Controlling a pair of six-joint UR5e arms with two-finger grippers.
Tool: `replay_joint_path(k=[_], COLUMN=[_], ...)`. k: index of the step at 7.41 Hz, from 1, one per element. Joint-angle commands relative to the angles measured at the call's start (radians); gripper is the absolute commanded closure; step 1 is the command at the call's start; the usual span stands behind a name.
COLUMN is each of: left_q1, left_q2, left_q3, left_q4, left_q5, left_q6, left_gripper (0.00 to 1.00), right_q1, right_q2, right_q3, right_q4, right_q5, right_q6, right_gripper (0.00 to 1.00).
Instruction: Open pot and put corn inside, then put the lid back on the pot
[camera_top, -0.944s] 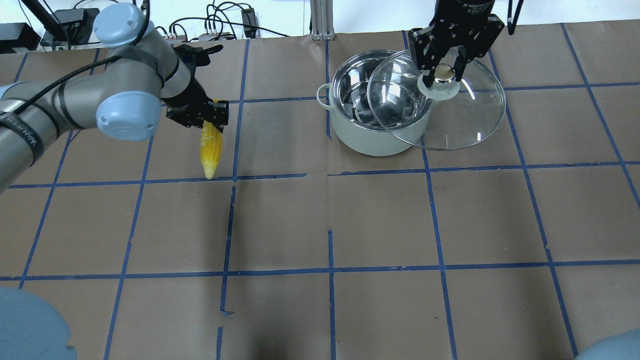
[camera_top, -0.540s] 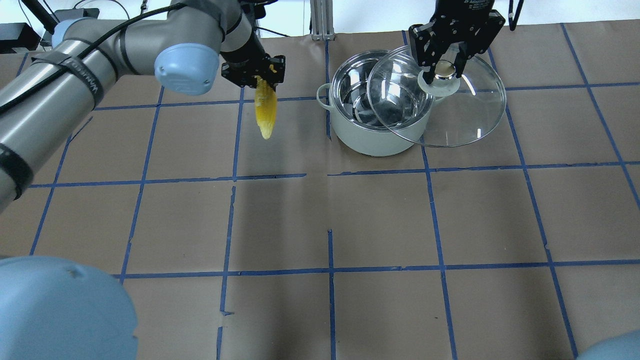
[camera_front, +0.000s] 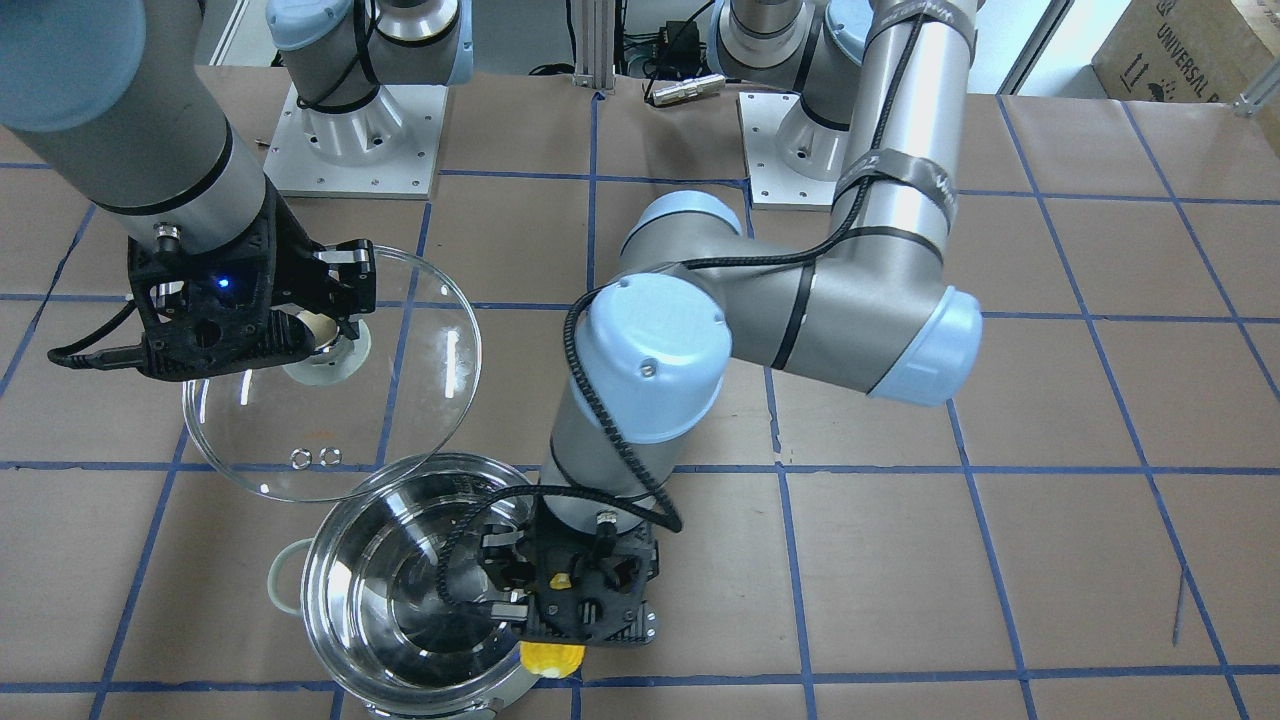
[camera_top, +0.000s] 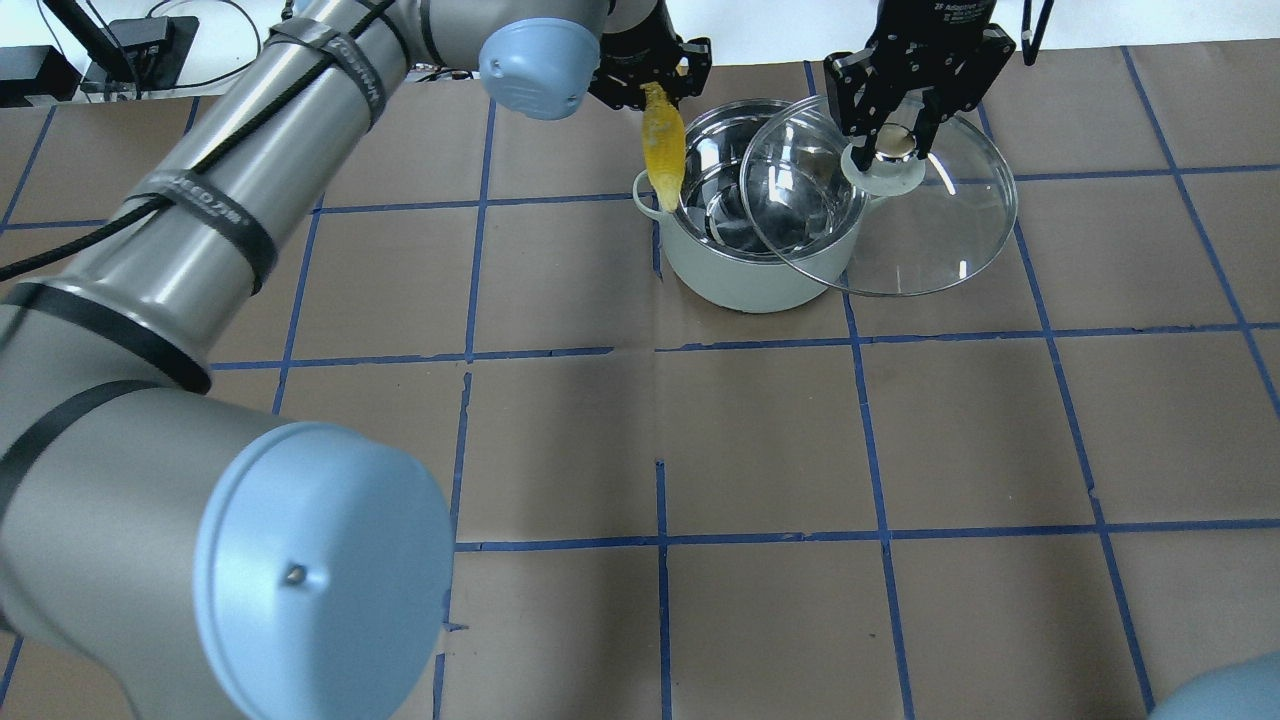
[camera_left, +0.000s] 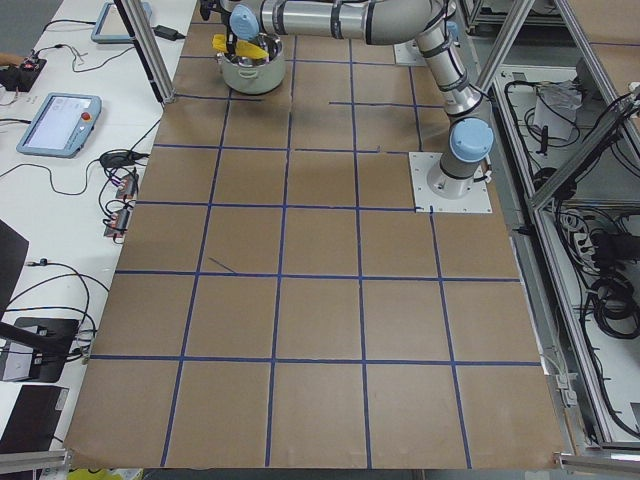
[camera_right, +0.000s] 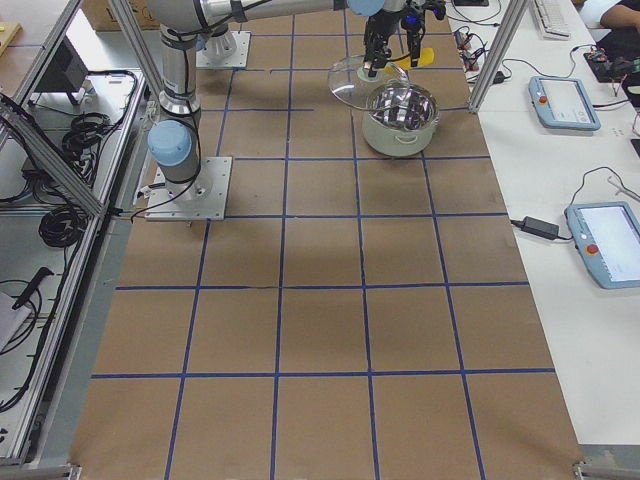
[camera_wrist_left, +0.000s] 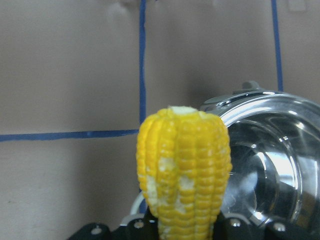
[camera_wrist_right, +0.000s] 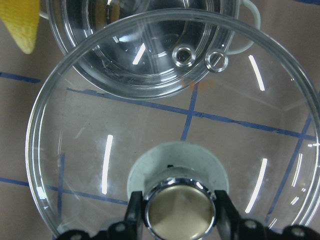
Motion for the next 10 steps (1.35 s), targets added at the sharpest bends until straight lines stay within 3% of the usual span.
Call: replay_joint_path(k=[1, 2, 3, 4, 7, 10], left_q1=[-0.037, -0.041, -0.046, -0.046, -0.041, 0.081], left_q2=[-0.086, -0.089, -0.090, -0.094, -0.077, 0.054], left_q3=[0.084, 0.091, 0.089, 0.086, 0.062, -0.013], left_q4=[-0.001, 0.011, 0.011, 0.011, -0.015, -0.170], left_q5=[0.002, -0.001, 0.002, 0.001, 0.004, 0.005], left_q6=[-0.010, -0.010, -0.010, -0.012, 0.011, 0.163], left_gripper=[0.80, 0.78, 0.44, 0.00, 0.00, 0.00], right_q1=[0.000, 0.000, 0.000, -0.002, -0.008, 0.006], right_q2=[0.000, 0.000, 0.000, 0.002, 0.000, 0.003], right_q3=[-0.006, -0.008, -0.009, -0.009, 0.001, -0.017], right_q4=[0.001, 0.001, 0.001, 0.001, 0.002, 0.001], right_q5=[0.000, -0.002, -0.005, -0.005, -0.006, -0.005], right_q6=[-0.002, -0.002, -0.002, -0.002, -0.005, 0.013], right_gripper=[0.67, 0.67, 0.67, 0.67, 0.67, 0.67])
